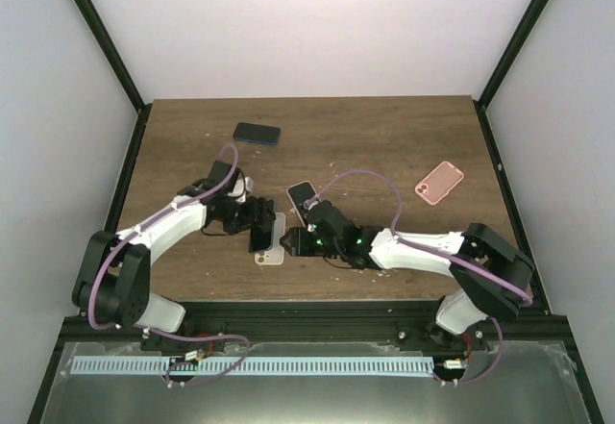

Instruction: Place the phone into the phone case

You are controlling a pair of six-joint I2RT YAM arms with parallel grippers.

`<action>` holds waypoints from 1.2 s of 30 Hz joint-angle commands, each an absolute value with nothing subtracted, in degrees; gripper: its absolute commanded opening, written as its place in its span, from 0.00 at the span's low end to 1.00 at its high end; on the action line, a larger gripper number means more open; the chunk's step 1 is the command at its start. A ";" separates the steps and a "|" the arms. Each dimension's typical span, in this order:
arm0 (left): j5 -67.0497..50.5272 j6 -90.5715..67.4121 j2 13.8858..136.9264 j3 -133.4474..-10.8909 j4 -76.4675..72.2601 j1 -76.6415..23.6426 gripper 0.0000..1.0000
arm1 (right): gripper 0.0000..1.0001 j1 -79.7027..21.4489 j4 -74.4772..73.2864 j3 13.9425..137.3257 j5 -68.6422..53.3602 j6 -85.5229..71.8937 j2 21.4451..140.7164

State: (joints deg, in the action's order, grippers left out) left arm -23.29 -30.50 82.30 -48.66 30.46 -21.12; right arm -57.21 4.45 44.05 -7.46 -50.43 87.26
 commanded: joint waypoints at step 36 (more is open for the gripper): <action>-16.72 -29.88 90.15 -49.33 28.35 -25.62 0.66 | 0.51 -57.74 2.72 42.78 -0.57 -50.82 85.56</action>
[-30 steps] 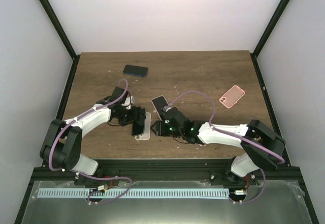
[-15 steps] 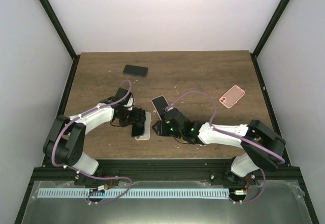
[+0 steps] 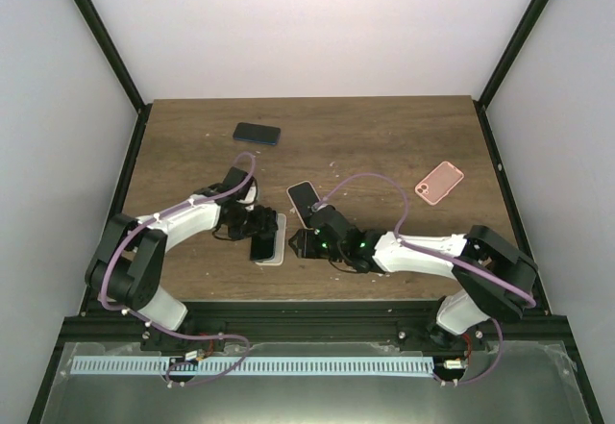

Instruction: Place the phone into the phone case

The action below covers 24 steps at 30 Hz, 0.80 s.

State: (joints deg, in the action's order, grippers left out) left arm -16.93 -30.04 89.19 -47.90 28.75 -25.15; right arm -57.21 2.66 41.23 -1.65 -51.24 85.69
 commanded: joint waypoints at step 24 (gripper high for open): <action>-16.53 -30.54 89.91 -51.77 31.14 -26.41 0.87 | 0.51 -57.66 3.02 41.12 0.29 -50.79 82.29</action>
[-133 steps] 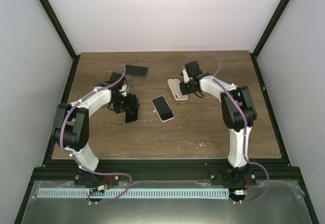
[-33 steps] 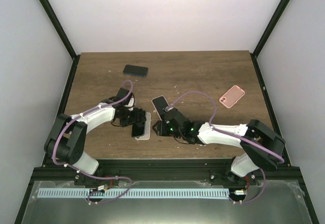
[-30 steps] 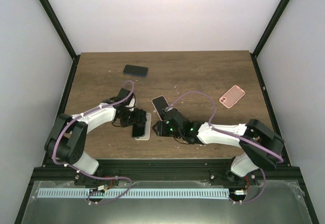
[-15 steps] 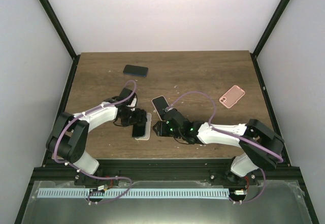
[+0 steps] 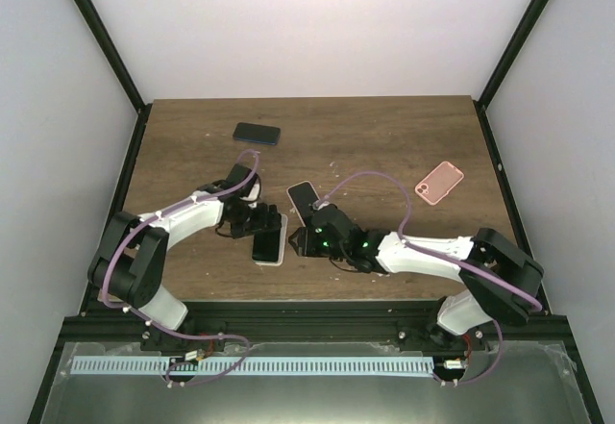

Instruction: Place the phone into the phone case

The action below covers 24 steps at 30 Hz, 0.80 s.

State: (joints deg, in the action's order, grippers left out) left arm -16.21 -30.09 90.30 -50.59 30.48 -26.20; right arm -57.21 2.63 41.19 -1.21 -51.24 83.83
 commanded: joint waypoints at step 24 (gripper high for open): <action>-18.86 -27.69 86.11 -48.04 30.29 -18.37 0.55 | 0.38 -56.18 10.05 47.55 -7.91 -52.39 97.49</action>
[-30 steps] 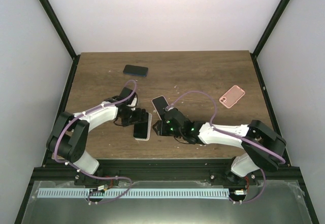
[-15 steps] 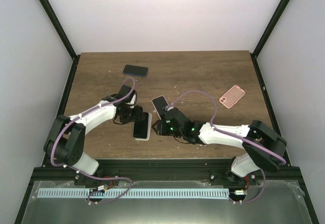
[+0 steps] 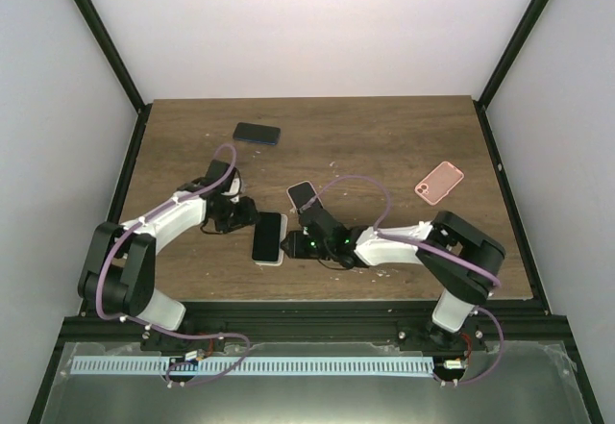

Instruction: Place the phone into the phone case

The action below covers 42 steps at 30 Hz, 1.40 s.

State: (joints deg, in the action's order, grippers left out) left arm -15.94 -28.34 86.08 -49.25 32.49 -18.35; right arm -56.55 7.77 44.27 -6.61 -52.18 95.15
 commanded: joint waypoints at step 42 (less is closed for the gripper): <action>-26.10 -35.77 86.38 -42.59 23.33 -25.75 0.24 | 0.21 -49.89 12.59 46.29 -9.60 -48.28 103.18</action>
